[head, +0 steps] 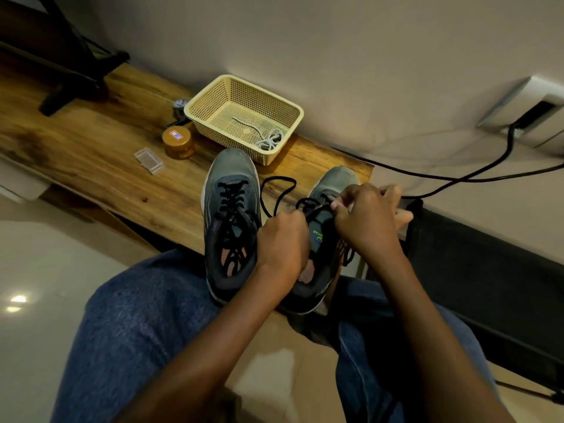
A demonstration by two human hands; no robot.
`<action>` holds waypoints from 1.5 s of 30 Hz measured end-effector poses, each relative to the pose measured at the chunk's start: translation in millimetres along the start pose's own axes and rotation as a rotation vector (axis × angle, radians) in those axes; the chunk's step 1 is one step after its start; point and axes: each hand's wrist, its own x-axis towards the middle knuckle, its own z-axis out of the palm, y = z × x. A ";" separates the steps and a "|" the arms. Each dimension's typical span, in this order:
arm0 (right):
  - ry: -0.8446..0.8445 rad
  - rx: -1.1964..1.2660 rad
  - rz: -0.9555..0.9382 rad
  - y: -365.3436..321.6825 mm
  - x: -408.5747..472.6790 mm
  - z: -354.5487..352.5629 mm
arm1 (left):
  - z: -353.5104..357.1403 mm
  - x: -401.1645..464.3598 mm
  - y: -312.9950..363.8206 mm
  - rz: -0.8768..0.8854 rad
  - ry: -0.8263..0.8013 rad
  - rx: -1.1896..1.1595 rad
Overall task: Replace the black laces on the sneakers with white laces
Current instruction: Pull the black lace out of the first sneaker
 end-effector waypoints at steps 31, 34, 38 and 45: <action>-0.131 0.045 0.002 -8.2 -0.9 -0.6 | -1.7 -0.5 0.5 -0.003 0.008 -0.022; -0.131 0.129 0.016 0.6 -1.9 -8.1 | -1.5 0.7 -0.2 -0.009 -0.008 -0.020; -0.157 0.073 -0.004 4.9 5.6 -2.6 | -0.3 1.5 0.6 -0.004 -0.013 -0.023; -0.151 -0.035 -0.010 -7.6 5.0 6.3 | 0.4 0.0 0.0 0.019 0.014 -0.014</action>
